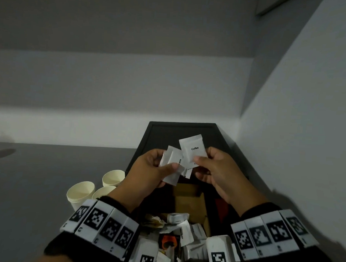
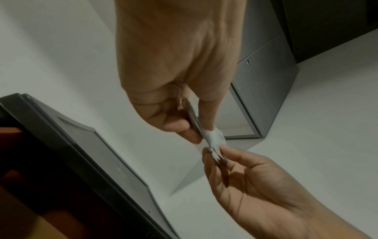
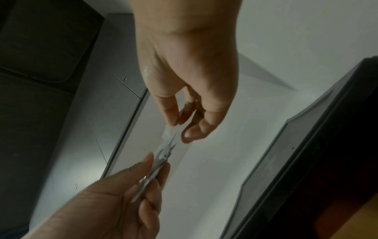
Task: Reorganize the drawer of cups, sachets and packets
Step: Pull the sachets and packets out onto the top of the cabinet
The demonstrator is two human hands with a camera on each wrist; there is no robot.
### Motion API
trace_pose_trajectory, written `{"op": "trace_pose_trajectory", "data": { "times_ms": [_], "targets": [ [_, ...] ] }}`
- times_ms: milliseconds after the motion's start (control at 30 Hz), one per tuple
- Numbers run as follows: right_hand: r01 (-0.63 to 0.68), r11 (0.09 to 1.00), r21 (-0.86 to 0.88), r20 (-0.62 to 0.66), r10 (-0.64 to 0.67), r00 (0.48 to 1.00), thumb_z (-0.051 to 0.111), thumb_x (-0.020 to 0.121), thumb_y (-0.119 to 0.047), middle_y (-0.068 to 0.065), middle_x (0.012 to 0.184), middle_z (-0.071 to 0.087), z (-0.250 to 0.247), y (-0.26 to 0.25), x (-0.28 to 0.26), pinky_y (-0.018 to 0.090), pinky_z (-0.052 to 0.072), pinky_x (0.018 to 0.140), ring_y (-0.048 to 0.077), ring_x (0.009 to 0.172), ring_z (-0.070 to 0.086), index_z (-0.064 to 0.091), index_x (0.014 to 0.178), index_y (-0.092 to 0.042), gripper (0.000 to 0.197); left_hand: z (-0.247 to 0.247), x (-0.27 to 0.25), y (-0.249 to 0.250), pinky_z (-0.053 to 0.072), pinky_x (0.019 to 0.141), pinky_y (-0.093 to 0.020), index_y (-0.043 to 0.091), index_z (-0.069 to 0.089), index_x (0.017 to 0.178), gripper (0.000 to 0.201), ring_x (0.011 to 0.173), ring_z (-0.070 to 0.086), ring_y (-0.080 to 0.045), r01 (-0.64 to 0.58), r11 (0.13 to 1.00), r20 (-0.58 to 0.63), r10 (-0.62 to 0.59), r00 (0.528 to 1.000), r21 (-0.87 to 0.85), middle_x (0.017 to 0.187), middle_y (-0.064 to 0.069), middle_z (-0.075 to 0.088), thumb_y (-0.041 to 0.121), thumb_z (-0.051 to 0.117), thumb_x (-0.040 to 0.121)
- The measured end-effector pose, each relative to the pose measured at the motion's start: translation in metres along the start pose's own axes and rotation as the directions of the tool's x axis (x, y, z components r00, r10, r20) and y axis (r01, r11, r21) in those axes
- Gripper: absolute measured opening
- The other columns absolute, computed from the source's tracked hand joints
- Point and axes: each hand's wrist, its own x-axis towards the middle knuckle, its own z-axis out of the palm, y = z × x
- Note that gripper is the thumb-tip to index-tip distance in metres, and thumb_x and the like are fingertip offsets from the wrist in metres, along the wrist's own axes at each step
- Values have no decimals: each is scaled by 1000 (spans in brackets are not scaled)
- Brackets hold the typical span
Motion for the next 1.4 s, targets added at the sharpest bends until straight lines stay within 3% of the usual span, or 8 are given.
{"op": "trace_pose_trajectory", "data": {
  "times_ms": [167, 267, 467, 800, 1067, 1233, 1333, 1400],
  "targets": [
    [77, 997, -12, -27, -78, 997, 62, 87, -9, 6, 106, 63, 1, -2, 5, 24, 50, 67, 17, 90, 64, 56, 97, -19, 16, -2, 6, 4, 47, 55, -19, 20, 61, 102, 23, 78, 65, -13, -15, 1000, 13, 15, 1000, -14, 92, -3, 71, 16, 69, 81],
    [93, 996, 2, -54, -93, 994, 63, 86, -7, 8, 105, 63, 0, -5, 9, 23, 49, 65, 17, 87, 64, 56, 97, -19, 18, -2, 9, 4, 50, 65, -25, 21, 59, 103, 23, 90, 66, -17, -13, 997, 23, 15, 1000, -76, 100, -4, 71, 11, 66, 84],
    [59, 998, 14, -42, -59, 997, 62, 86, -5, 3, 100, 67, -4, -7, 14, 21, 50, 64, 14, 85, 66, 58, 106, -18, 24, 0, 17, 7, 52, 56, -19, 18, 57, 102, 20, 92, 65, -16, 5, 975, -31, -13, 999, -223, 101, -2, 68, 1, 51, 92],
    [36, 976, 214, -196, 7, 981, 57, 89, -3, 6, 95, 63, -13, -7, 30, 22, 50, 59, 13, 77, 62, 57, 93, -17, 15, -4, 36, -2, 53, 67, -28, 19, 55, 102, 39, 97, 62, -23, 87, 931, -77, -122, 990, -355, 112, -9, 62, -14, 37, 90],
    [-62, 991, 115, -175, 81, 981, 58, 89, -8, 6, 100, 64, 10, 8, 45, 22, 50, 62, 15, 86, 64, 58, 109, -13, 20, 5, 46, -8, 55, 68, -25, 20, 53, 106, 25, 100, 65, -20, 93, 936, -40, -113, 993, -340, 112, -7, 64, 0, 50, 92],
    [-39, 999, -5, -126, 38, 991, 60, 89, -9, 0, 101, 63, 18, 13, 53, 22, 53, 66, 13, 87, 62, 57, 116, -16, 28, 8, 56, -9, 55, 68, -33, 23, 49, 115, 19, 97, 64, -24, 181, 881, -13, -208, 978, -438, 113, -9, 62, 19, 47, 97],
    [-6, 985, -172, -30, 0, 1000, 64, 86, -10, -1, 103, 65, 22, 14, 59, 19, 54, 64, 9, 87, 62, 58, 107, -19, 24, 10, 64, -12, 55, 75, -42, 35, 42, 120, 29, 97, 61, -24, 220, 897, 24, -228, 973, -383, 112, -4, 60, 25, 52, 94],
    [2, 963, -269, 36, 7, 999, 70, 81, -13, -2, 91, 65, 26, 15, 62, 16, 49, 56, 7, 75, 63, 58, 99, -17, 22, 11, 69, -16, 56, 76, -40, 29, 47, 119, 26, 95, 63, -23, 232, 921, 27, -236, 971, -314, 112, -6, 61, 25, 54, 94]
  ]
}}
